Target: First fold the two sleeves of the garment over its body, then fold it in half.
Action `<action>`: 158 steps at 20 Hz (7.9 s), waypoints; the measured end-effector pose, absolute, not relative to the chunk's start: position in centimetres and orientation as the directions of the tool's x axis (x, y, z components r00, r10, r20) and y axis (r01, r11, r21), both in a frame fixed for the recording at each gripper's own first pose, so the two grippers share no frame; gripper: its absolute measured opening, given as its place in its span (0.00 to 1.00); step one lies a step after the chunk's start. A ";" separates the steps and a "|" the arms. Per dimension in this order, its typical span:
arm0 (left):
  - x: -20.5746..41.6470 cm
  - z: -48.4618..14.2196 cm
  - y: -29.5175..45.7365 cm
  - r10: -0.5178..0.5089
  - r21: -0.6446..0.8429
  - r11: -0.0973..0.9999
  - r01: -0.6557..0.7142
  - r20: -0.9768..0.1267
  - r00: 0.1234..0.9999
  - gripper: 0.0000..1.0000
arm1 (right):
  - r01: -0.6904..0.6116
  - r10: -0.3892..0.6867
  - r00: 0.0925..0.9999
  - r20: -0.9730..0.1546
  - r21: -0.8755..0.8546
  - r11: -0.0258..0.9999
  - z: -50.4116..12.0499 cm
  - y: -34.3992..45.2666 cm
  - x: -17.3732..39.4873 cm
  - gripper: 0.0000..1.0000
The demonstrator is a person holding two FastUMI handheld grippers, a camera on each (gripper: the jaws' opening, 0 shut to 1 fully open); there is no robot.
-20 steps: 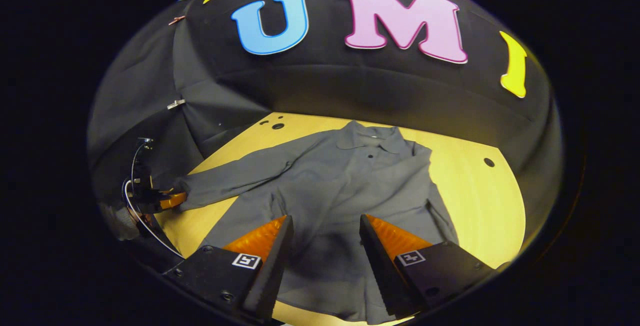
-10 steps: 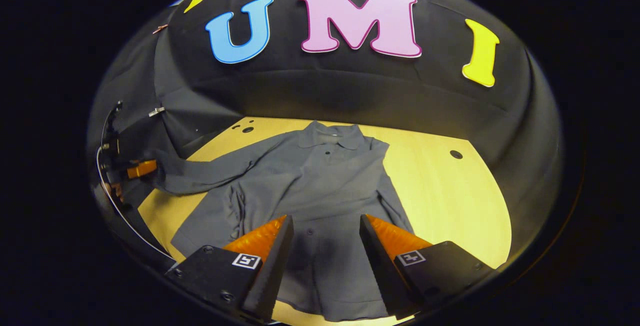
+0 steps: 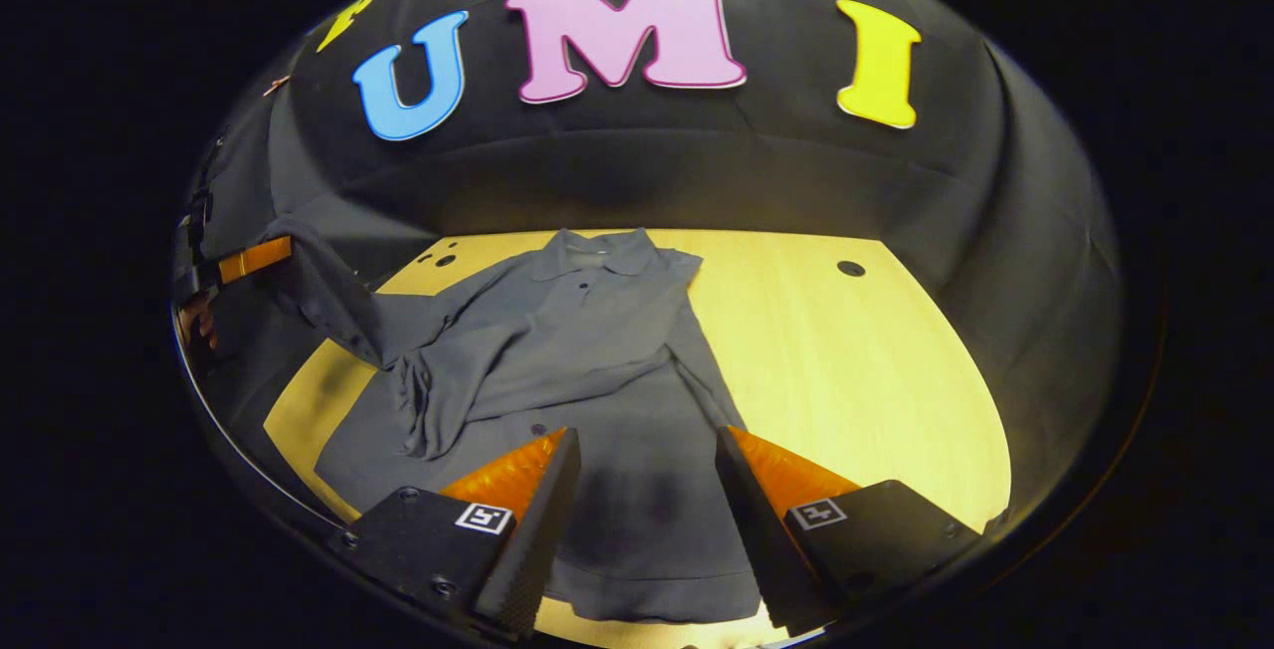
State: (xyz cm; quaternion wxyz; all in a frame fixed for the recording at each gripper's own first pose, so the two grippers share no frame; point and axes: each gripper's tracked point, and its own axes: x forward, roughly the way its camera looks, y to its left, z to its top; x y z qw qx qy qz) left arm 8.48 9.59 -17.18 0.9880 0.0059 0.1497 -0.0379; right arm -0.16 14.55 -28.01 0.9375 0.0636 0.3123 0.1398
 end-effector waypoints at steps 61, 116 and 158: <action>-3.7 -33.6 -5.3 -0.360 -0.122 0.921 0.369 -0.630 0.688 0.96 | -0.067 0.237 0.606 -0.760 0.248 0.966 -37.5 6.9 -9.6 0.97; 5.5 -20.4 5.5 -0.179 -0.209 0.975 0.073 -0.549 0.817 0.05 | -0.250 0.404 0.820 -0.405 0.382 0.890 -16.9 10.9 8.2 0.05; 31.4 -39.3 5.2 0.076 0.036 0.997 -0.070 -0.664 0.744 0.10 | -0.221 0.367 0.727 -0.580 0.308 0.925 -38.9 15.8 33.7 0.20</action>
